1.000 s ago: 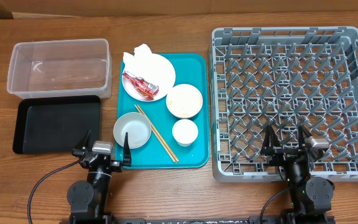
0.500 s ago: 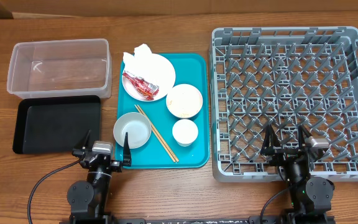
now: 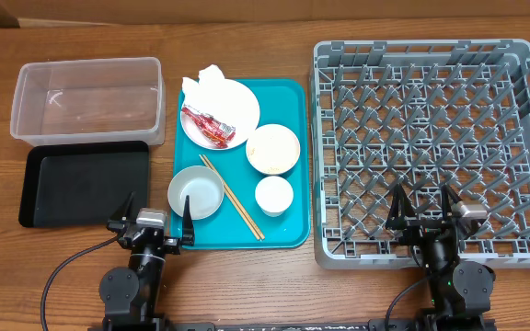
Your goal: Sort waste into correct bins and load items into the dishwasher
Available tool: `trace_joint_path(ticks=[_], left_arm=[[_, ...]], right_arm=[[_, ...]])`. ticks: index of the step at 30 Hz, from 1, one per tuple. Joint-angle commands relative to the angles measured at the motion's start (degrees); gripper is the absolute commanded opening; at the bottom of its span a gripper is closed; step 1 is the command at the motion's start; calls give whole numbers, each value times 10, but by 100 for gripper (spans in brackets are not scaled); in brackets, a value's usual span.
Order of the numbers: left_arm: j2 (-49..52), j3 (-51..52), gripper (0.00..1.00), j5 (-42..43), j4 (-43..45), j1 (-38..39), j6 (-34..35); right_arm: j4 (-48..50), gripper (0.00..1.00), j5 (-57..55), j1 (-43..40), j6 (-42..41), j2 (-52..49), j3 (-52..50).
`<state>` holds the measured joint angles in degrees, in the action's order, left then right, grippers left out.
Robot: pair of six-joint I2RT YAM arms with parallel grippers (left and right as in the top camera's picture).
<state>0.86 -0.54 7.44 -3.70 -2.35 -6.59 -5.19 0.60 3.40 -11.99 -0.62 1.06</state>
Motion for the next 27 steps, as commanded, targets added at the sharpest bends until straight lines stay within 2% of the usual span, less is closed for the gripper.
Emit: trace_joint_path(ticks=[1, 19, 27], left_arm=[[-4, 3, 100, -4, -2, 1, -9], [-4, 3, 100, -21, 8, 1, -28], [9, 3, 100, -4, -1, 1, 6]], right_arm=[[3, 100, -5, -2, 0, 4, -6], [4, 100, -5, -2, 0, 4, -6], [6, 100, 8, -2, 1, 4, -6]])
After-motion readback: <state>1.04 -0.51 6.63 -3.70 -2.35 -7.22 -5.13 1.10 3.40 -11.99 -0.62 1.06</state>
